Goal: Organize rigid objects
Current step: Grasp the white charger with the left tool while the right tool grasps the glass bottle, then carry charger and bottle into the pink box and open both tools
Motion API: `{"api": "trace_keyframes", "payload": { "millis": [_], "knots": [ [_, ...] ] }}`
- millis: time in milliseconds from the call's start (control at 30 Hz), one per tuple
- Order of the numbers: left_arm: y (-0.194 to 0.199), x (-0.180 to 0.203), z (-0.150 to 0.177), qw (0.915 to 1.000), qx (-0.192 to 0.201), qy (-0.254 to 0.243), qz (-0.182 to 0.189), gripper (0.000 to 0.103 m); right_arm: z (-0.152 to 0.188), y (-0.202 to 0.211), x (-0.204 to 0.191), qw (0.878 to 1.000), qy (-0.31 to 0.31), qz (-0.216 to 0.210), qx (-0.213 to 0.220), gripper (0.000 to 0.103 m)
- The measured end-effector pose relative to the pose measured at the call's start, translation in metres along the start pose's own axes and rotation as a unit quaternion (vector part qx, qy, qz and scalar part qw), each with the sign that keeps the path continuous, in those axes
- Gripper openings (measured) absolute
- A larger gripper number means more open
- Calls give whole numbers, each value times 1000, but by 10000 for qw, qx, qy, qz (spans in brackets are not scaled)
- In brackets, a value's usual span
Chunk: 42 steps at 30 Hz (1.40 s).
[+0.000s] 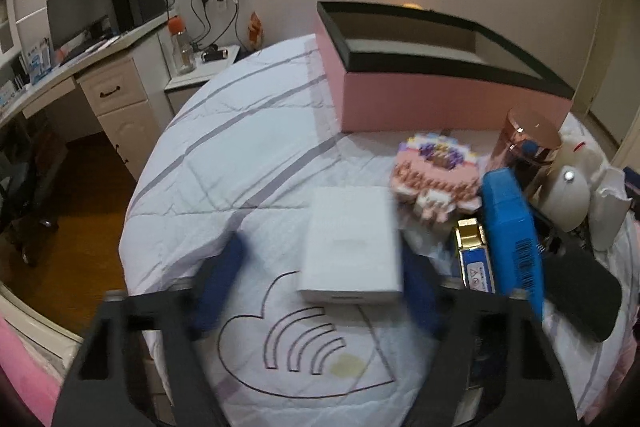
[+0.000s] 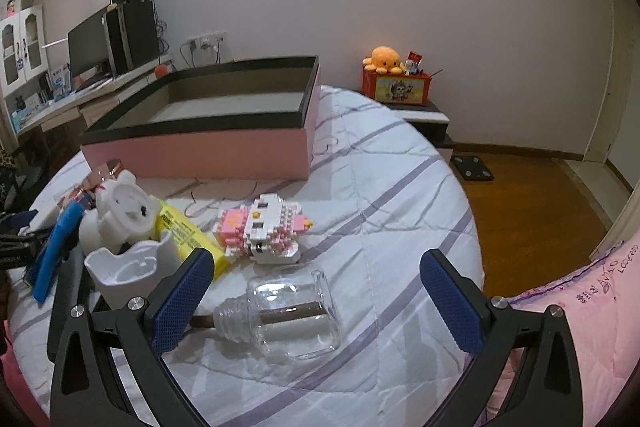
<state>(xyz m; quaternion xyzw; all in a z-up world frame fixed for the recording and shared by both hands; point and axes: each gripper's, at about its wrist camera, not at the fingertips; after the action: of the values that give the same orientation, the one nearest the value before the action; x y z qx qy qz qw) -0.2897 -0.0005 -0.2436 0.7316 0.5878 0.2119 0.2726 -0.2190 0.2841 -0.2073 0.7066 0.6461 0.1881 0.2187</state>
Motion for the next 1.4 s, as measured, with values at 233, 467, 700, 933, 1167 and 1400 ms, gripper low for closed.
{"api": "trace_keyframes", "payload": {
  "millis": [233, 467, 700, 933, 1167, 1400],
  "knots": [
    [2, 6, -3, 9999, -22, -148, 32, 41, 10, -7, -4, 9997, 111, -152, -136, 103],
    [6, 6, 0, 10000, -47, -53, 32, 41, 11, -10, -3, 9994, 141, -265, -182, 103],
    [6, 4, 2, 9999, 14, 119, 47, 41, 12, -17, 0, 9989, 185, -350, -270, 79],
    [11, 8, 4, 10000, -8, 32, 6, 40, 12, -15, -6, 9978, 279, -541, -264, 61],
    [23, 11, 3, 9998, -16, 39, 196, 40, 7, -3, -8, 9977, 256, -611, -175, 61],
    [48, 18, -19, 9986, 356, -43, 381, 40, -19, 13, -18, 9967, 409, -693, 140, 61]
  ]
}}
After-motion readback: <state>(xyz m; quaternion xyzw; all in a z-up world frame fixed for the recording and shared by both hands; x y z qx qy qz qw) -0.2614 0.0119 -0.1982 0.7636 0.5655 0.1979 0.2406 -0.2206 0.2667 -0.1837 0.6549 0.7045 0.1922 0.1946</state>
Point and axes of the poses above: each gripper's, at about its wrist camera, not at the fingertips, and y roughly against the way its jaws point, x to its right, z to its underside, and after that the axes turned 6 degrees about x, right-handed
